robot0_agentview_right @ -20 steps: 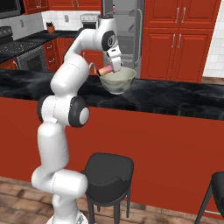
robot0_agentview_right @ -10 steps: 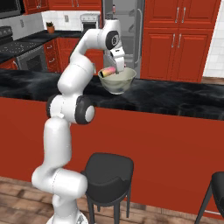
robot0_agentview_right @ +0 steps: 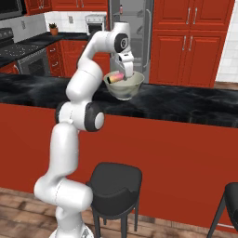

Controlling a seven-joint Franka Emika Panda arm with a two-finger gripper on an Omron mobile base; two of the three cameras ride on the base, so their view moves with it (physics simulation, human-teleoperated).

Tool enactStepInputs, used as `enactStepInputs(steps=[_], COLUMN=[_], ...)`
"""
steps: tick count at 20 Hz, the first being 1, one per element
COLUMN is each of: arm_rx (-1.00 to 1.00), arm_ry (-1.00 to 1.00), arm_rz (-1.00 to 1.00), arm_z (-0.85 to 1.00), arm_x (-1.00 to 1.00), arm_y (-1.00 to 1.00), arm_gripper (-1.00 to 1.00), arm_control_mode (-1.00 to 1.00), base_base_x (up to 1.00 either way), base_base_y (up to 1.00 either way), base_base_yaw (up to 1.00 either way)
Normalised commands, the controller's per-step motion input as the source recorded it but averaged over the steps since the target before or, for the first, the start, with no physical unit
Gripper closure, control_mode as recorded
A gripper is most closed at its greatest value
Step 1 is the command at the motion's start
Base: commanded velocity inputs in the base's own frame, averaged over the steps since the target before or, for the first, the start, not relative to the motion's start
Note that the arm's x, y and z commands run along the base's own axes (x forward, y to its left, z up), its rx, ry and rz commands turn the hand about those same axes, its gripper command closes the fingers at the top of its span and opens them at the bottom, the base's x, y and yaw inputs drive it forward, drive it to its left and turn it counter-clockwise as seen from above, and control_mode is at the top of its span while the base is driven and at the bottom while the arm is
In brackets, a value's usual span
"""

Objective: Open the fridge, grab two sodas, and place both sodas inside the bowl with ice on the dining counter.

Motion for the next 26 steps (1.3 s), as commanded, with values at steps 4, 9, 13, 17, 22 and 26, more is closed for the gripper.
enactStepInputs(steps=[4,9,13,17,22,26], arm_rx=[0.0,0.0,0.0,0.0,0.02,0.02], arm_ry=[0.01,0.03,0.05,0.02,0.0,0.0], arm_rz=[0.0,0.0,0.0,0.01,0.02,0.0], arm_z=[-0.27,-0.23,-0.19,-0.12,-0.02,0.04], arm_x=[0.0,0.04,0.15,0.12,0.15,0.02], arm_y=[0.0,0.0,0.0,0.0,-0.05,-0.01], arm_gripper=[1.0,1.0,-1.0,-1.0,-1.0,-1.0], arm_control_mode=[-1.0,-1.0,-1.0,-1.0,-1.0,-1.0], base_base_x=[0.0,0.0,0.0,0.0,0.0,0.0], base_base_y=[0.0,0.0,0.0,0.0,0.0,0.0], base_base_yaw=[0.0,0.0,0.0,0.0,0.0,0.0])
